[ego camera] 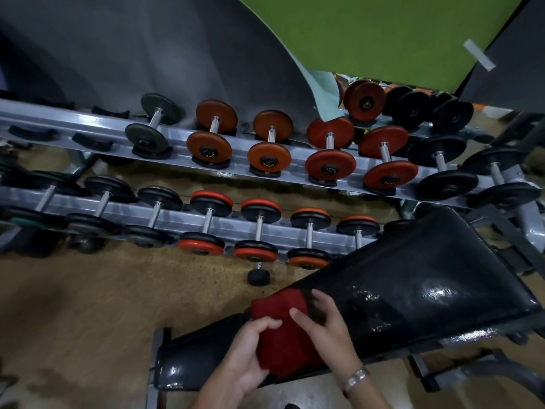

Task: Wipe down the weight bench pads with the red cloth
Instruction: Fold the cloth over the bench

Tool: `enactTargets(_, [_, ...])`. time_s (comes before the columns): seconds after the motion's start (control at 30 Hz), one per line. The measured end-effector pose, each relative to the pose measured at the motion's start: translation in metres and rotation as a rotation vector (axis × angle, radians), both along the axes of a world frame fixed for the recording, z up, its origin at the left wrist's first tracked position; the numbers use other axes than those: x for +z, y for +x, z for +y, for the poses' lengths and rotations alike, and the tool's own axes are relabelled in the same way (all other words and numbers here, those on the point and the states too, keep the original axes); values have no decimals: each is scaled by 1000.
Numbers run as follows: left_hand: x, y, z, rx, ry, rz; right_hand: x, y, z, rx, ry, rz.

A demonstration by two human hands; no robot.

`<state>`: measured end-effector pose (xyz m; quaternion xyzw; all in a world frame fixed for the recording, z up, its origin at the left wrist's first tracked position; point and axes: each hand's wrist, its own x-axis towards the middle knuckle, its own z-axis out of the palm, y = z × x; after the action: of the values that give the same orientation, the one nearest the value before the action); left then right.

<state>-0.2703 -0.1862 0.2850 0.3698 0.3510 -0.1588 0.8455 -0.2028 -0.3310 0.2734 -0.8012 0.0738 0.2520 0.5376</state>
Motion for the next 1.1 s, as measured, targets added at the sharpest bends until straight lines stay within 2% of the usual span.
enactTargets(0.07, [-3, 1, 4, -18, 31, -12, 2, 2, -8, 33, 276, 380])
enactTargets(0.13, [-9, 2, 8, -15, 82, -13, 2, 2, -17, 121, 369, 499])
enactTargets(0.37, [-18, -5, 26, -165, 209, -4, -8, -3, -18, -35, 402, 377])
enactTargets(0.57, [-25, -12, 39, -120, 140, -46, -9, -5, -16, -38, 542, 408])
enactTargets(0.73, [-31, -16, 45, -119, 92, -41, -2, -5, -9, 39, 515, 381])
enactTargets(0.87, [-33, -24, 58, -264, 113, -31, 7, -5, 1, 118, 428, 393])
enactTargets(1.1, [-42, -38, 91, -543, 43, -95, 7, -14, 38, 209, 353, 468])
